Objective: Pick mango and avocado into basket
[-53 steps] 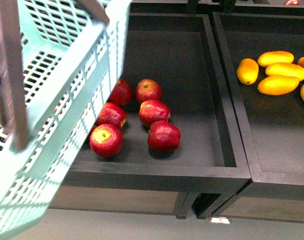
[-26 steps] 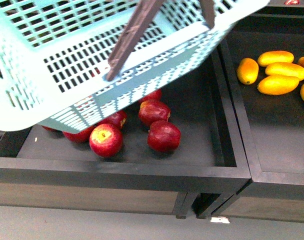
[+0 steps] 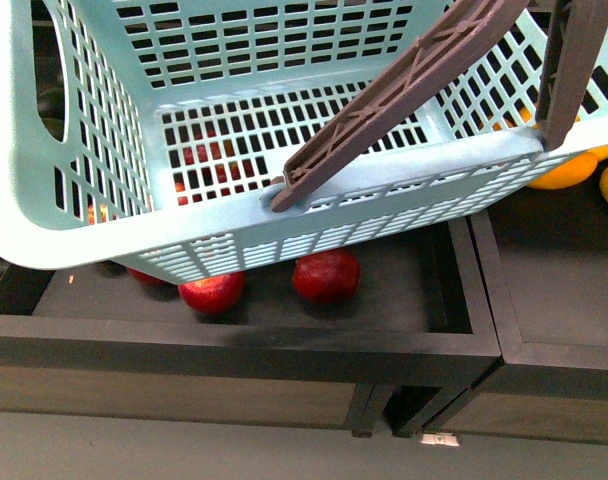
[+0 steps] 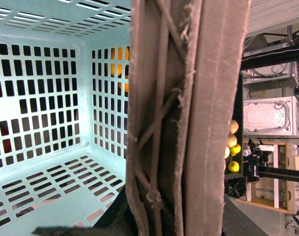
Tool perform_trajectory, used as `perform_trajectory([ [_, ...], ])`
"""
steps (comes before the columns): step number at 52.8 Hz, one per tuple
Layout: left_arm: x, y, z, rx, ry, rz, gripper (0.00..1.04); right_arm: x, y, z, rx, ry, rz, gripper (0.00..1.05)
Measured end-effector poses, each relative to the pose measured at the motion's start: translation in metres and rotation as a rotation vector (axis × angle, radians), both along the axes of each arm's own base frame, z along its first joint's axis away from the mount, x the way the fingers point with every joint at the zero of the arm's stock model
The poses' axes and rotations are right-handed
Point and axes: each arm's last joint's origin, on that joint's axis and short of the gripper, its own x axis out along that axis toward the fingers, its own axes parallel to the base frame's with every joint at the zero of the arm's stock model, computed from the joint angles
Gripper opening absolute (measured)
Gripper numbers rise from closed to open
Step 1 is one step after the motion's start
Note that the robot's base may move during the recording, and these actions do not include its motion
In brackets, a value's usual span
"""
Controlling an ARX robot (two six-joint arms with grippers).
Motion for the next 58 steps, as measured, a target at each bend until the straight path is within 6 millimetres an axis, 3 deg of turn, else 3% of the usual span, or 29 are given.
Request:
perform_trajectory([
  [8,0.000,0.000,0.000,0.002,-0.001,0.001,0.16,0.000,0.000,0.000,0.005,0.009,-0.003,0.96],
  [13,0.000,0.000,0.000,0.004,-0.002,0.001,0.16,0.004,-0.006,-0.002,0.149,0.503,-0.093,0.96],
  [16,0.000,-0.001,0.000,0.005,-0.004,-0.006,0.16,0.009,-0.012,-0.009,0.194,0.633,-0.133,0.96],
  [23,0.000,-0.001,0.000,0.004,-0.004,-0.006,0.16,0.028,-0.035,-0.003,0.230,0.612,-0.212,0.96],
  [31,0.000,0.000,0.000,0.008,-0.007,-0.005,0.16,0.076,-0.089,0.003,0.166,0.551,-0.336,0.96],
  [39,0.000,0.000,0.000,0.008,-0.007,-0.006,0.16,0.138,-0.146,-0.022,0.006,0.587,-0.397,0.96],
  [51,0.000,0.000,0.000,0.008,-0.007,-0.006,0.16,0.197,-0.182,-0.083,-0.063,0.828,-0.329,0.96],
  [58,0.000,0.000,0.000,0.008,-0.007,-0.005,0.16,0.222,-0.188,-0.106,-0.090,0.928,-0.281,0.96],
])
